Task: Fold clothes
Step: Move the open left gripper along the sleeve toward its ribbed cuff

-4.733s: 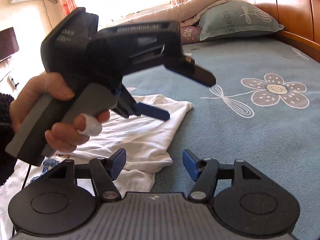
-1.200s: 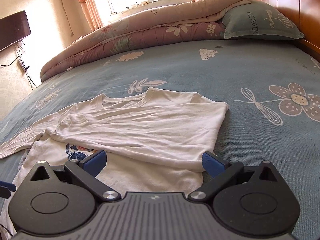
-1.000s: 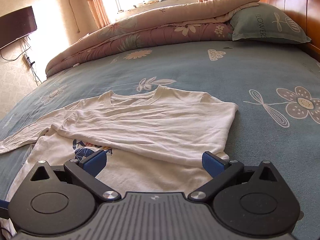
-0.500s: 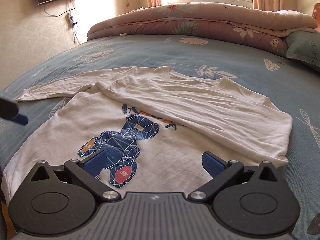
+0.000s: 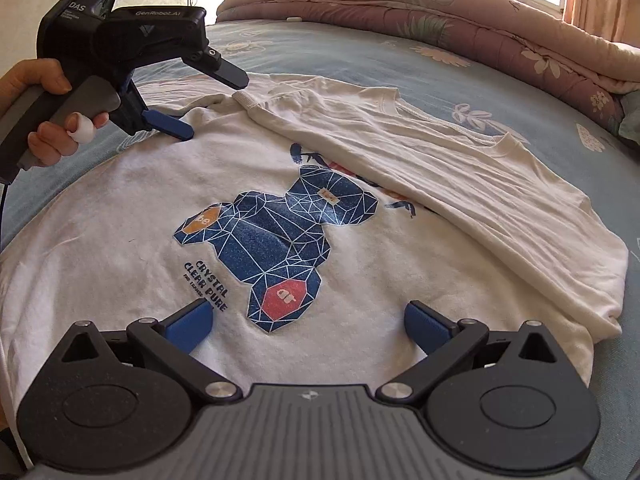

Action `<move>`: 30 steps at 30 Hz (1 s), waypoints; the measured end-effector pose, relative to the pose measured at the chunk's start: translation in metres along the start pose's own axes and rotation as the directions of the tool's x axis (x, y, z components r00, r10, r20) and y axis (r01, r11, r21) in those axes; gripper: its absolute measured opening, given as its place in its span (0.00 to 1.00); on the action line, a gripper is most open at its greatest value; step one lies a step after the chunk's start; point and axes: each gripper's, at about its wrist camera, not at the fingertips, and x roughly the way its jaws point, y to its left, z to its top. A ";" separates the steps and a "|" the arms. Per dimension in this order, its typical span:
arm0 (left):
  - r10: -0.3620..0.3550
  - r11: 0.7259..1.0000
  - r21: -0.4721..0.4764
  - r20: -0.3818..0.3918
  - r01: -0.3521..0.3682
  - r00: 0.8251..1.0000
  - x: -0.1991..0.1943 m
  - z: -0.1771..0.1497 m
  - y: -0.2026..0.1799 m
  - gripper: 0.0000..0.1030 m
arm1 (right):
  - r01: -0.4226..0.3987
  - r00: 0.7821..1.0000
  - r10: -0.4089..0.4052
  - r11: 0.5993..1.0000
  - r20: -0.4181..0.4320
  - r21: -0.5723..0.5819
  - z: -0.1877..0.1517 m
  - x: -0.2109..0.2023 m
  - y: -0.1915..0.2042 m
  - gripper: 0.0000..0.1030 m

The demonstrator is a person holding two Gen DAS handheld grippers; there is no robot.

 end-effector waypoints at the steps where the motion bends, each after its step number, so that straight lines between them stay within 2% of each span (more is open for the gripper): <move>1: -0.004 1.000 0.022 -0.007 0.004 1.000 -0.002 0.000 0.000 0.99 | 0.001 1.000 -0.001 1.000 0.000 -0.002 0.000 0.000 0.000 1.00; 3: -0.011 0.997 0.070 -0.023 0.013 1.000 -0.005 -0.001 0.001 0.99 | 0.002 1.000 -0.002 1.000 0.001 -0.006 -0.001 0.000 0.000 1.00; 6: 0.031 0.995 0.100 -0.042 -0.027 0.999 -0.006 0.004 -0.010 0.99 | 0.003 1.000 -0.003 1.000 0.008 -0.009 -0.002 0.000 0.001 1.00; 9: 0.008 0.991 0.135 -0.009 -0.006 1.000 -0.005 0.013 -0.024 0.99 | 0.004 1.000 -0.004 1.000 0.013 -0.015 -0.002 0.000 0.001 1.00; 12: 0.023 0.988 0.154 -0.006 -0.022 1.000 0.007 0.021 -0.032 0.99 | 0.001 1.000 0.000 1.000 0.016 -0.019 -0.002 -0.001 0.001 1.00; 14: 0.035 0.989 0.146 -0.018 -0.032 0.999 0.017 0.023 -0.030 0.99 | 0.001 1.000 0.000 1.000 0.016 -0.020 -0.002 0.000 0.001 1.00; 19: 0.092 0.985 0.148 0.013 -0.093 0.996 0.022 0.020 -0.017 0.99 | -0.001 1.000 0.001 1.000 0.012 -0.024 -0.002 -0.001 0.001 1.00; 23: 0.133 0.982 0.132 0.031 -0.136 0.991 0.009 0.021 -0.019 0.99 | -0.002 1.000 0.002 1.000 0.010 -0.026 -0.002 -0.001 0.001 1.00; 27: 0.083 0.986 0.142 0.031 -0.086 0.996 -0.013 0.015 -0.034 0.99 | -0.003 1.000 0.004 1.000 0.013 -0.029 -0.002 0.000 0.001 1.00; 30: 0.083 0.979 0.184 0.012 -0.084 0.996 -0.018 0.001 -0.046 0.99 | -0.004 1.000 0.004 1.000 0.012 -0.030 -0.002 0.000 0.001 1.00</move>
